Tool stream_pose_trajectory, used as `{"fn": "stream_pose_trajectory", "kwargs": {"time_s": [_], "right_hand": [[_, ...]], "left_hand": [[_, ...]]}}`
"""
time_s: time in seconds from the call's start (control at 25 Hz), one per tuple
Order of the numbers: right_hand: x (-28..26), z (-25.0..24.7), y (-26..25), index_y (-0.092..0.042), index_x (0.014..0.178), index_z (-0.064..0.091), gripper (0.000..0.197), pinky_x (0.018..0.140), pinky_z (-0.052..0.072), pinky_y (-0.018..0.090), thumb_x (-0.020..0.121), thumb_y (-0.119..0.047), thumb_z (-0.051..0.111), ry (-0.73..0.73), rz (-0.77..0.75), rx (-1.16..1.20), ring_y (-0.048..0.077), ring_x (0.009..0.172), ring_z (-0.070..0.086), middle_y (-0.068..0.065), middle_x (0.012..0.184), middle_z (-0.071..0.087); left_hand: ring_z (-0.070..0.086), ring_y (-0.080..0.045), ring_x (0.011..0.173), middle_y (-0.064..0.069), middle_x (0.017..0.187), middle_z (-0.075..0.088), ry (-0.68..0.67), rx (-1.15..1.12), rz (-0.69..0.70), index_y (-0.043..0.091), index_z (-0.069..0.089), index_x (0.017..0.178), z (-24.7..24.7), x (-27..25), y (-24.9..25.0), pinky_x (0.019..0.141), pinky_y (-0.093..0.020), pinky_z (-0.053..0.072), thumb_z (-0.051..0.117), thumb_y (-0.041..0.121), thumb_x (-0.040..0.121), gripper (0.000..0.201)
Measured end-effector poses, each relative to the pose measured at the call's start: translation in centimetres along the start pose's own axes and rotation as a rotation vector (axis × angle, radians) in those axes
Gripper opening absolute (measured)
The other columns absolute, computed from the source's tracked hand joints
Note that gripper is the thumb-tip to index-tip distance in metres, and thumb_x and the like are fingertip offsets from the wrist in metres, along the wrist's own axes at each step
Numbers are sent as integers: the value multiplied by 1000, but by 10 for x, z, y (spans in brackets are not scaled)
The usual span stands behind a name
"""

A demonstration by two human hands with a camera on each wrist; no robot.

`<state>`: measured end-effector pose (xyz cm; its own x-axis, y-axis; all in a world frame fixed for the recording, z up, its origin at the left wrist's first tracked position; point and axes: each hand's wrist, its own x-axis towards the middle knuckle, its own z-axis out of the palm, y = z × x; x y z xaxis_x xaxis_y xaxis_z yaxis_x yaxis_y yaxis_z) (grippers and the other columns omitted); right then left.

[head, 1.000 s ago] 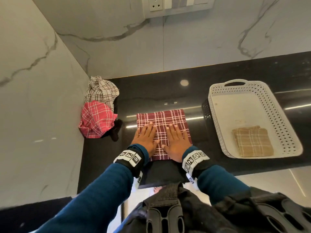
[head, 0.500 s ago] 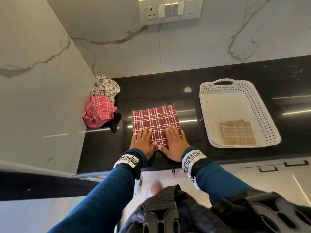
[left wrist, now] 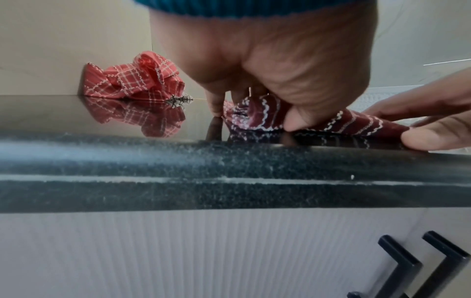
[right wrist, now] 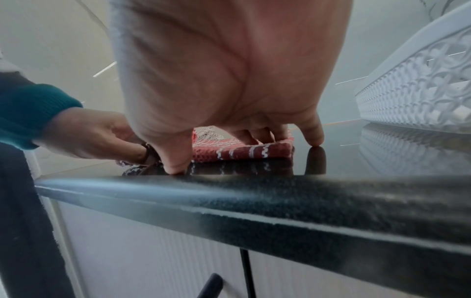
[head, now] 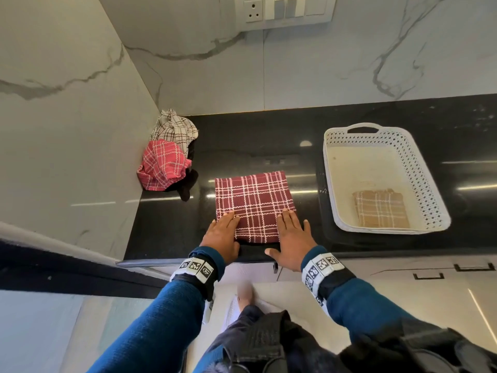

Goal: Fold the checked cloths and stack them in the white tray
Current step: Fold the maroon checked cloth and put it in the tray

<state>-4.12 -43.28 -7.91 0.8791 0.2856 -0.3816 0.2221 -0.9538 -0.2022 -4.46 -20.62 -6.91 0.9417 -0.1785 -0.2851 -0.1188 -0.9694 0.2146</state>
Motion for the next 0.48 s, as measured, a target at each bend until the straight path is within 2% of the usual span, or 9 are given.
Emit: {"fn": "stream_pose_trajectory", "kwargs": {"time_s": [0.12, 0.28, 0.48], "right_hand": [[0, 1, -1, -11, 158, 4, 106, 121, 11, 62, 83, -68, 53, 39, 6, -8, 32, 154, 2, 13, 166, 3], [0, 3, -7, -14, 157, 10, 100, 119, 13, 65, 84, -67, 53, 74, 21, -9, 35, 153, 7, 15, 165, 10], [-3, 0, -13, -11, 156, 18, 89, 117, 19, 66, 88, -57, 53, 89, 38, -46, 38, 151, 14, 19, 162, 17]], "left_hand": [[18, -21, 150, -2, 163, 18, -21, 2, -43, 19, 21, 155, 3, -1, 5, 124, -45, 15, 63, 23, 84, 82], [25, -22, 148, -3, 160, 25, -7, -12, -113, 20, 21, 153, 3, 3, 16, 121, -50, 22, 57, 33, 87, 76], [29, -31, 144, -11, 156, 28, -63, 211, -118, 17, 21, 150, 6, 6, 28, 116, -55, 30, 69, 26, 84, 82]]}}
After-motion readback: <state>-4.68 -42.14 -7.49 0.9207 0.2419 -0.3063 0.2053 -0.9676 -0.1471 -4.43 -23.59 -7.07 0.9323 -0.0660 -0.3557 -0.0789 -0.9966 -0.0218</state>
